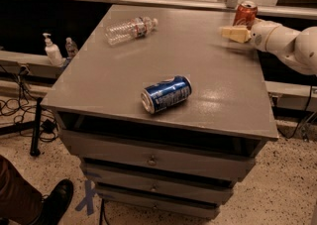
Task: Pick coke can
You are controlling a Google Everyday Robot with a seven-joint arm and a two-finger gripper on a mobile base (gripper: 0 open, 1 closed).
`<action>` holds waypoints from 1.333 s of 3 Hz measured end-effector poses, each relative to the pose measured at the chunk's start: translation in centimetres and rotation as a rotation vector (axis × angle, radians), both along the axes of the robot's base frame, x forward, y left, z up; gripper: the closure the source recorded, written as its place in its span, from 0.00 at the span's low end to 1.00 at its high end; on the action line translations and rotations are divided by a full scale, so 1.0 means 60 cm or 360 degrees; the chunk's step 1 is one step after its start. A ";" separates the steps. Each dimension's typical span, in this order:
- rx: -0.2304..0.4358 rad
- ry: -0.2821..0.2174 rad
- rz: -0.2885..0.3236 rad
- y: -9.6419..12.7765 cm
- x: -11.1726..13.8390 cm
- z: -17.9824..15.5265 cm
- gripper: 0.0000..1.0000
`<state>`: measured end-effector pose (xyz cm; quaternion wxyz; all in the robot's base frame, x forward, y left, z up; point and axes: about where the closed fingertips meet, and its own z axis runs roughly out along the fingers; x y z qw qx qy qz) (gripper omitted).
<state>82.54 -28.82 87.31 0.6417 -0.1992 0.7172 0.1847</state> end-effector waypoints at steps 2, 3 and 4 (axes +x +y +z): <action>-0.0028 -0.0018 0.0004 0.004 0.011 0.006 0.65; -0.0022 -0.0034 0.0031 0.020 0.009 0.035 0.88; 0.0008 -0.0045 0.0127 0.071 0.000 0.088 1.00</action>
Offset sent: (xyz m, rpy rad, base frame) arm 0.0071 -0.0054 0.0096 -0.0283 -0.0227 -0.0083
